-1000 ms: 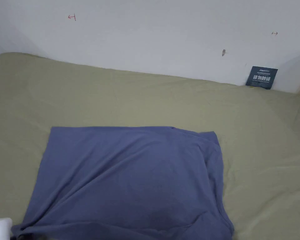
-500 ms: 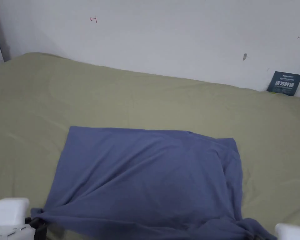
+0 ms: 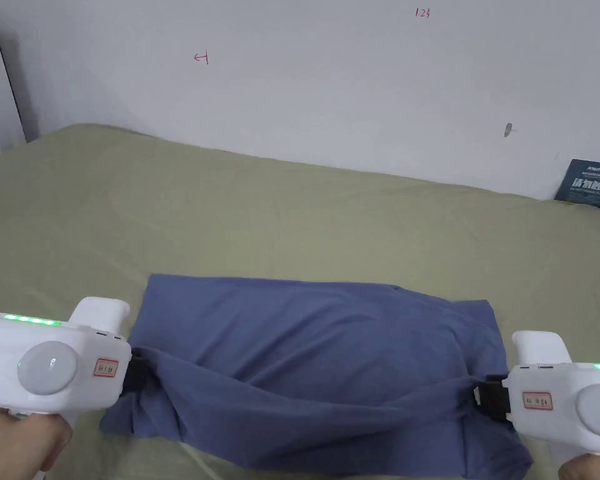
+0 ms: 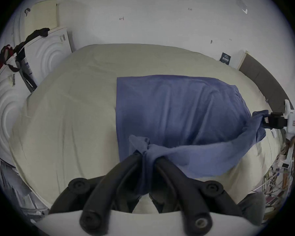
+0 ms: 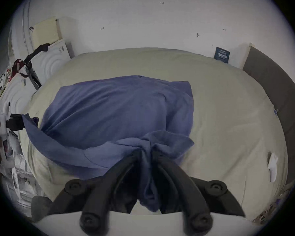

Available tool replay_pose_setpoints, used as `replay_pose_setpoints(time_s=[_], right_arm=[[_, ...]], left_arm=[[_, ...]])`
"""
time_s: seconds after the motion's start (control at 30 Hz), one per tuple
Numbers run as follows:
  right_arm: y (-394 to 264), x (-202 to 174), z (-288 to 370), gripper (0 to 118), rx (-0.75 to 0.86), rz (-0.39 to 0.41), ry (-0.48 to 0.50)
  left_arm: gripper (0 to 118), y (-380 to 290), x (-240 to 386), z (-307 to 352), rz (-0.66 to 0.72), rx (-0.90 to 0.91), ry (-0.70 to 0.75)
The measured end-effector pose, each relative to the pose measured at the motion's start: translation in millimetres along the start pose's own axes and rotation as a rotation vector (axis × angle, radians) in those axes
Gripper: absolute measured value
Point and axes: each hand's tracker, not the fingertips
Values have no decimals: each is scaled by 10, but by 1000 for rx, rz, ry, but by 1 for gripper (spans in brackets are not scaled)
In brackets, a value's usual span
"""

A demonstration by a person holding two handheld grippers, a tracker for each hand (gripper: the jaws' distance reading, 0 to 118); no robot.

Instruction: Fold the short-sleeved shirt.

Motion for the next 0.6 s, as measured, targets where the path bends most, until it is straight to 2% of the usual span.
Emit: replay_pose_setpoints(time_s=[0.17,0.37,0.4,0.43,0.47,0.5,0.53,0.57,0.6], right_arm=[[158,179,-357,14,-57,-49,-4],[153,271,-451,16,-31,-95,13],[152,280,-478,30,-16,-93,10],[149,278,-455,51,3,-88,3],[142,285,-421,78,17,-87,10],[137,296,-354,94,40,-82,41],[116,273,-249,94,87,-86,65],[106,258,-152,94,128,-88,64],[90,233,-28,94,168,-78,48]], left_arm=[[4,140,-168,-322,33,-59,16],[5,176,-208,-565,-7,-118,18],[10,174,-216,-586,-12,-120,25],[17,173,-231,-583,-9,-120,31],[24,170,-249,-560,-7,-115,39],[49,162,-300,-521,-6,-103,50],[73,152,-330,-442,7,-71,81],[78,137,-346,-340,15,-44,99],[78,124,-366,-197,26,12,91]])
